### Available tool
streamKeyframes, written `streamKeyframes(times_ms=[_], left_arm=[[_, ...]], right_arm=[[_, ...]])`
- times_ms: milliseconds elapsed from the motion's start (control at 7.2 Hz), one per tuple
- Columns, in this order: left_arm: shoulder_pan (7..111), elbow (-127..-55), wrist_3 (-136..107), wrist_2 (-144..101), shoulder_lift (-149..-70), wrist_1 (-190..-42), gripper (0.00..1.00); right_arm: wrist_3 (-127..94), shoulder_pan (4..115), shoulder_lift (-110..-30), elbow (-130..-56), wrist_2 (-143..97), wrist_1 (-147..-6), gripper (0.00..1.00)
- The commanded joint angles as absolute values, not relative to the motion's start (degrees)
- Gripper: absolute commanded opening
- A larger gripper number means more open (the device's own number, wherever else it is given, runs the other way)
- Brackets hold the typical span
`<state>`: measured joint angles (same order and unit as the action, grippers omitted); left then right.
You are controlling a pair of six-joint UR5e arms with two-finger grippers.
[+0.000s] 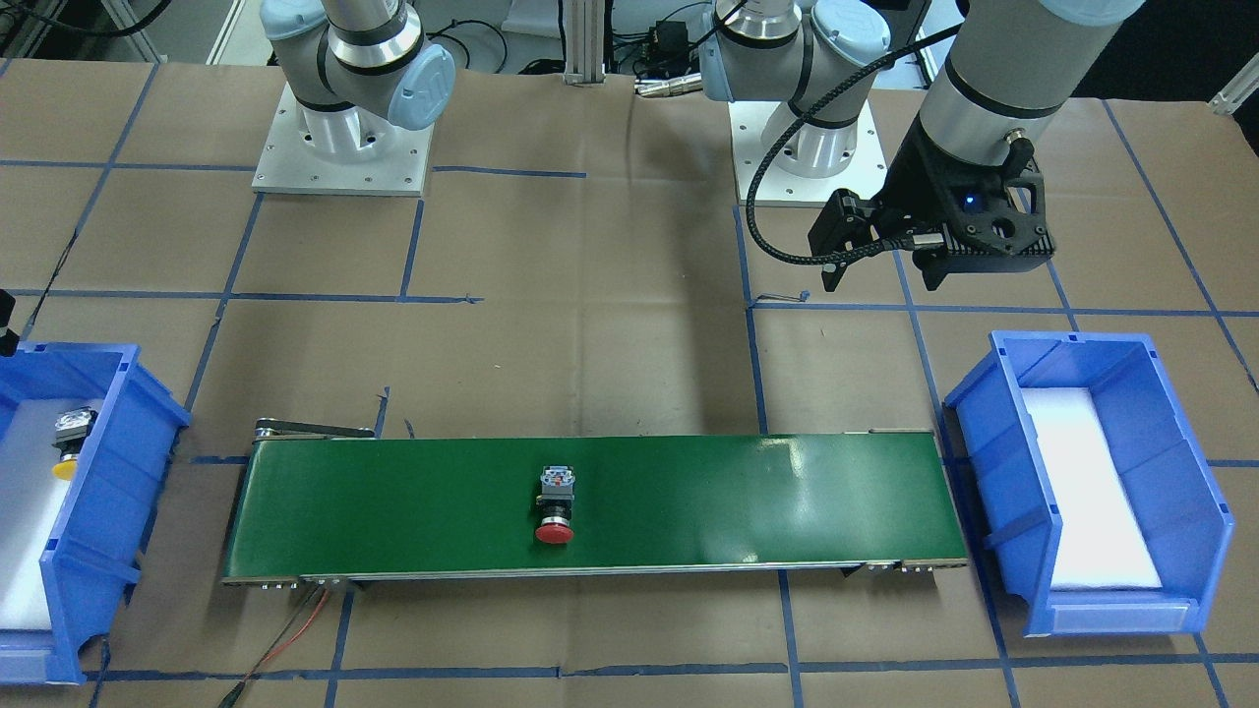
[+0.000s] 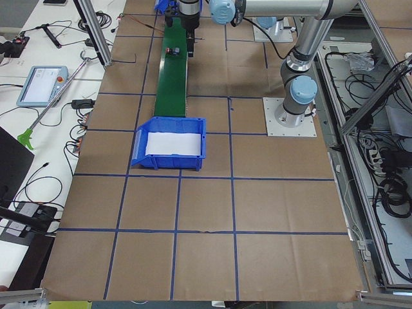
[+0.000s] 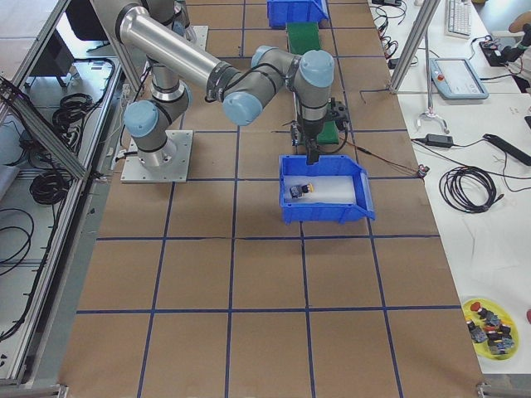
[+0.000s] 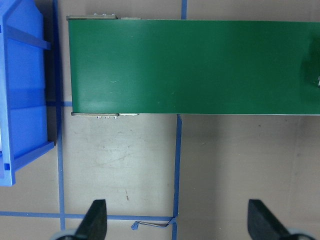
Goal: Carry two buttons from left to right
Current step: 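Move the right gripper back over the conveyor toward the red button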
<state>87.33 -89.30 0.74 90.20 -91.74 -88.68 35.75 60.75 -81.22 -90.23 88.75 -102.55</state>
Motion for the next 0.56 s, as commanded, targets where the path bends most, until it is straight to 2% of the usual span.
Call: streamKeyframes(times_ms=[0,417], left_arm=[[87.3,-89.3,0.7,90.3,-91.8,-88.7,1.00],[87.4,-89.2,0.6,90.3,-91.8,-88.7,1.00]], right_arm=[[23.3,69.6,-81.3,-87.0,89.7,-101.7,1.00],[4.4,85.2,-81.2,-87.5,88.8,-106.5,1.00]])
